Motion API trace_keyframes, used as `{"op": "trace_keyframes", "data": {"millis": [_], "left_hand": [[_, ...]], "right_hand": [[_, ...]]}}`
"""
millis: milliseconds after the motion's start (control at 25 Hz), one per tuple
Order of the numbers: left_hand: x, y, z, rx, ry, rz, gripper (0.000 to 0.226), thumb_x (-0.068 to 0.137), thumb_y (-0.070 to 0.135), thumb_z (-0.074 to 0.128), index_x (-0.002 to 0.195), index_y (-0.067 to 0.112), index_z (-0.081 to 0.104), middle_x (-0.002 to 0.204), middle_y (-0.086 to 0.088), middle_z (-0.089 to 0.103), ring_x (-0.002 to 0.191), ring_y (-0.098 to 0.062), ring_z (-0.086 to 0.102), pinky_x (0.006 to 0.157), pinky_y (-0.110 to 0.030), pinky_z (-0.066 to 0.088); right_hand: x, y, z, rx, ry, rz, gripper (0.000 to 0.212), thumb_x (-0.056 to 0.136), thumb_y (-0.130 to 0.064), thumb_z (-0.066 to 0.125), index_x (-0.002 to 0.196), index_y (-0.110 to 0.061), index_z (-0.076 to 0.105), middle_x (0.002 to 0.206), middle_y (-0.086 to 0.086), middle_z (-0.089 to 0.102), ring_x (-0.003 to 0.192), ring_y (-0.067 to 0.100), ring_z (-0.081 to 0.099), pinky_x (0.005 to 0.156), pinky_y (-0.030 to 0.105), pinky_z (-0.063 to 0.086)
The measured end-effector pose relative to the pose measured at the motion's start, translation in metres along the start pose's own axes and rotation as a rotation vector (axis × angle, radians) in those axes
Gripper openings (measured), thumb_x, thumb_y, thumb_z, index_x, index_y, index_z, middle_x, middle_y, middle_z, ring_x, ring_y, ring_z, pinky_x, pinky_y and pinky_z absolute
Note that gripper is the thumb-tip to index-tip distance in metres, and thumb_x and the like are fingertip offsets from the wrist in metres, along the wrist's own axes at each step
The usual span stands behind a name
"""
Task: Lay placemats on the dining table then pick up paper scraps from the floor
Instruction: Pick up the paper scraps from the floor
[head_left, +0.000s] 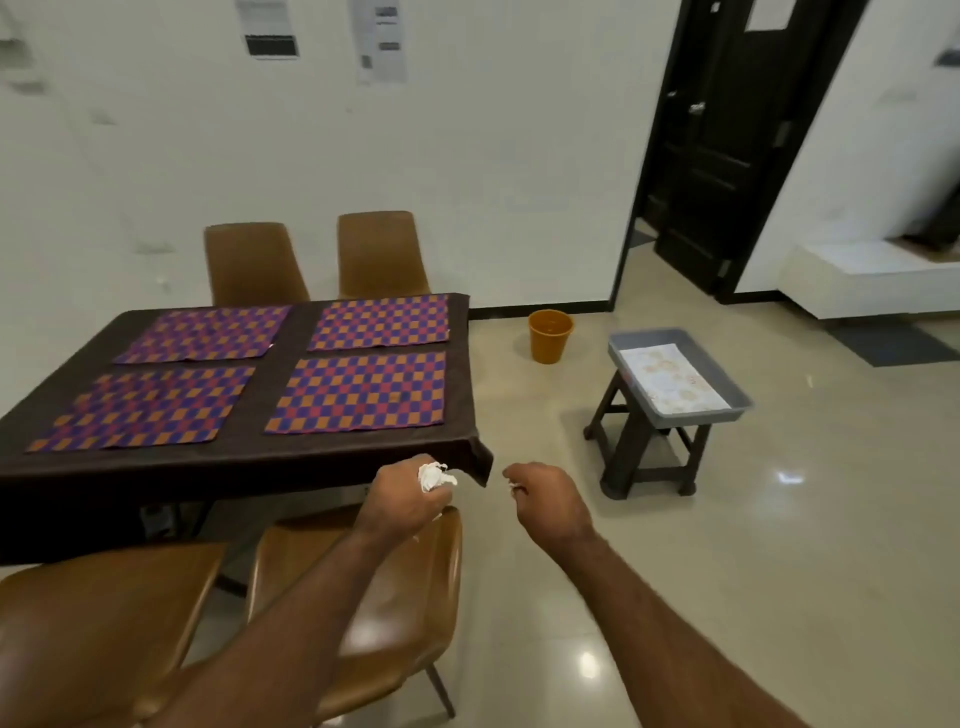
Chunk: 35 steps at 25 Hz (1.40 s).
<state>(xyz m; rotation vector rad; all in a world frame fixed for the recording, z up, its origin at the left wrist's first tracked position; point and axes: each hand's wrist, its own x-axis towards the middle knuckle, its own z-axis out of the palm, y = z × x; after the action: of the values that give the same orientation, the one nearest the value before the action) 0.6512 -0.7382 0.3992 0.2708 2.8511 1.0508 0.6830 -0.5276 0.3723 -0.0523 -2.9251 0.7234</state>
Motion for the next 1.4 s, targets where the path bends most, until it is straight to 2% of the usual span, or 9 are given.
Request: {"op": "trace_keyframes", "data": {"millis": [120,240,360,520,720,880,1080,1240,1400], "left_hand": [[0.037,0.018,0.019,0.055,-0.048,0.071,0.012,0.084,0.033,0.069,0.084,0.022,0.064,0.076,0.006,0.066,0.071,-0.014,0.065,0.064,-0.033,0.055],[0.078,0.033,0.033,0.082,-0.092,0.142,0.013,0.083,0.034,0.066,0.082,0.022,0.061,0.074,0.007,0.065,0.069,-0.013,0.063,0.057,-0.027,0.047],[0.116,0.044,0.048,0.113,-0.123,0.184,0.021,0.081,0.043,0.062,0.09,0.023,0.065,0.078,0.006,0.068,0.07,-0.015,0.064,0.064,-0.033,0.058],[0.167,0.057,0.073,0.131,-0.156,0.19,0.028,0.083,0.045,0.061,0.095,0.021,0.066,0.082,0.002,0.068,0.073,-0.018,0.066,0.067,-0.037,0.061],[0.249,0.087,0.106,0.141,-0.143,0.206,0.024,0.087,0.039,0.065,0.098,0.018,0.067,0.086,-0.001,0.069,0.077,-0.018,0.067,0.071,-0.037,0.061],[0.331,0.12,0.134,0.132,-0.087,0.175,0.023,0.084,0.039,0.064,0.089,0.017,0.066,0.081,-0.002,0.07,0.073,-0.021,0.065,0.069,-0.038,0.059],[0.418,0.153,0.165,0.126,-0.033,0.105,0.028,0.077,0.045,0.056,0.08,0.018,0.062,0.071,0.002,0.065,0.066,-0.019,0.062,0.06,-0.033,0.054],[0.484,0.171,0.178,0.191,0.005,0.103,0.02,0.085,0.037,0.065,0.081,0.018,0.062,0.071,0.003,0.064,0.063,-0.016,0.058,0.051,-0.025,0.037],[0.563,0.179,0.189,0.192,0.02,0.098,0.021,0.085,0.037,0.064,0.076,0.02,0.057,0.068,0.004,0.062,0.063,-0.017,0.056,0.052,-0.028,0.037]], "right_hand": [[0.014,0.034,-0.011,0.01,0.049,0.081,0.035,0.091,-0.008,0.054,0.121,-0.016,0.069,0.118,0.003,0.07,0.108,0.022,0.064,0.096,0.028,0.047],[0.035,0.057,-0.022,0.026,0.088,0.14,0.034,0.089,-0.007,0.056,0.118,-0.015,0.07,0.116,0.004,0.071,0.109,0.022,0.064,0.097,0.029,0.048],[0.059,0.077,-0.031,0.017,0.102,0.179,0.033,0.091,-0.006,0.055,0.12,-0.015,0.069,0.116,0.003,0.07,0.108,0.02,0.064,0.096,0.028,0.048],[0.098,0.11,-0.034,-0.028,0.096,0.21,0.034,0.091,-0.008,0.054,0.12,-0.018,0.069,0.116,0.002,0.07,0.108,0.021,0.063,0.094,0.028,0.047],[0.169,0.167,-0.046,-0.039,0.053,0.222,0.037,0.091,-0.004,0.051,0.122,-0.017,0.068,0.115,0.003,0.07,0.106,0.02,0.064,0.088,0.023,0.046],[0.252,0.228,-0.065,-0.073,0.01,0.176,0.038,0.089,-0.001,0.05,0.117,-0.018,0.069,0.107,0.003,0.071,0.098,0.019,0.065,0.076,0.017,0.041],[0.349,0.291,-0.09,-0.073,-0.047,0.132,0.042,0.087,-0.001,0.052,0.122,-0.02,0.067,0.115,0.003,0.07,0.103,0.021,0.065,0.09,0.032,0.053],[0.42,0.325,-0.097,-0.062,-0.068,0.1,0.045,0.087,0.002,0.052,0.125,-0.019,0.065,0.116,0.004,0.068,0.102,0.022,0.065,0.09,0.034,0.054],[0.498,0.353,-0.093,-0.017,-0.123,0.103,0.046,0.087,0.003,0.053,0.127,-0.017,0.063,0.117,0.007,0.066,0.099,0.024,0.065,0.083,0.039,0.058]]}}
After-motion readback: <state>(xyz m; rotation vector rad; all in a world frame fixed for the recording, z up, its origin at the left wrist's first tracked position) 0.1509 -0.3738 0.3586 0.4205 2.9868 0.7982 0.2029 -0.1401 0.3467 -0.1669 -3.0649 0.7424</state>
